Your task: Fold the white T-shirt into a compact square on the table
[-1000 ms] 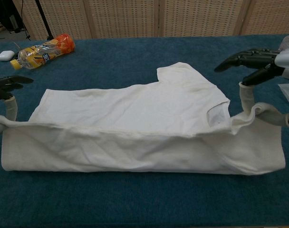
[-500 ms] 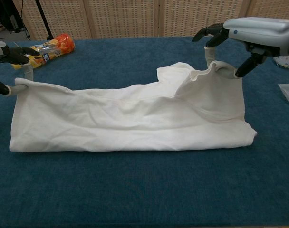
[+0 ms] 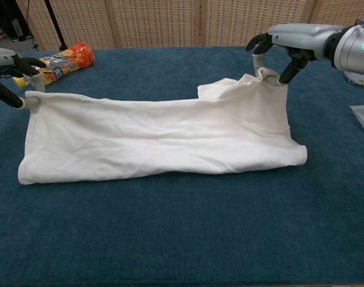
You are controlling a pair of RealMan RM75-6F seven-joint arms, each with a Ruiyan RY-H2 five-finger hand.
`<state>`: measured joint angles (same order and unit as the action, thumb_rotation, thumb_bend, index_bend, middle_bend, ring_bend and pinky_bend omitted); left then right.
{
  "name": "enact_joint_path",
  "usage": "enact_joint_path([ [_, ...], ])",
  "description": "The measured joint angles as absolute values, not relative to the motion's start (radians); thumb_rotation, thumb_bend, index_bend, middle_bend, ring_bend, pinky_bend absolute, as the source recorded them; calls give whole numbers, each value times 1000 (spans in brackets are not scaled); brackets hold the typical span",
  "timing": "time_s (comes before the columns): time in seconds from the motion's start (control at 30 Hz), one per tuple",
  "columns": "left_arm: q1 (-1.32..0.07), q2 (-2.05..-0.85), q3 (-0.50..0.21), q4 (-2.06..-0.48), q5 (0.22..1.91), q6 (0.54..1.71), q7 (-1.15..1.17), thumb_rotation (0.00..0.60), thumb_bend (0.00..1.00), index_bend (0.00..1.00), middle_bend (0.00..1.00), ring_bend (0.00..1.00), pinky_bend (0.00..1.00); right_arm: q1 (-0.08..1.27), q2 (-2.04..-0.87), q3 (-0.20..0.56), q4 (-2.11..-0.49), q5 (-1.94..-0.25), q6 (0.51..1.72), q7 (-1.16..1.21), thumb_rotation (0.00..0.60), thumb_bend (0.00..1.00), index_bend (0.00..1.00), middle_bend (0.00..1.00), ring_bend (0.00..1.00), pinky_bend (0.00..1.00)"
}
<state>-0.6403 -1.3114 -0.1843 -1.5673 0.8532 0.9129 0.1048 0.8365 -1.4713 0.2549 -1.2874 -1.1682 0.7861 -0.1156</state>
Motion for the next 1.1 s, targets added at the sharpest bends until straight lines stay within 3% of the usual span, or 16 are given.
enact_joint_path([
  [0.53,-678,-1468,-205,-1336,806,853,89,600,557,777,0,0,0,885,-1581,259,-1069,-1092,691,-66,600,620,607,117,0,0],
  [1.0,-701,-1543,-217,-1232,728,842,159,600,542,776,0,0,0,924,-1666,260,-921,-1086,637,-25,600,620,607,117,0,0],
  [1.03,-704,-1552,-217,-1220,718,841,170,600,524,748,0,0,0,926,-1671,259,-912,-1088,633,-20,600,620,607,117,0,0],
  [1.1,-709,-1563,-216,-1206,708,835,185,600,473,574,0,0,0,929,-1677,259,-896,-1090,628,-15,600,620,607,117,0,0],
])
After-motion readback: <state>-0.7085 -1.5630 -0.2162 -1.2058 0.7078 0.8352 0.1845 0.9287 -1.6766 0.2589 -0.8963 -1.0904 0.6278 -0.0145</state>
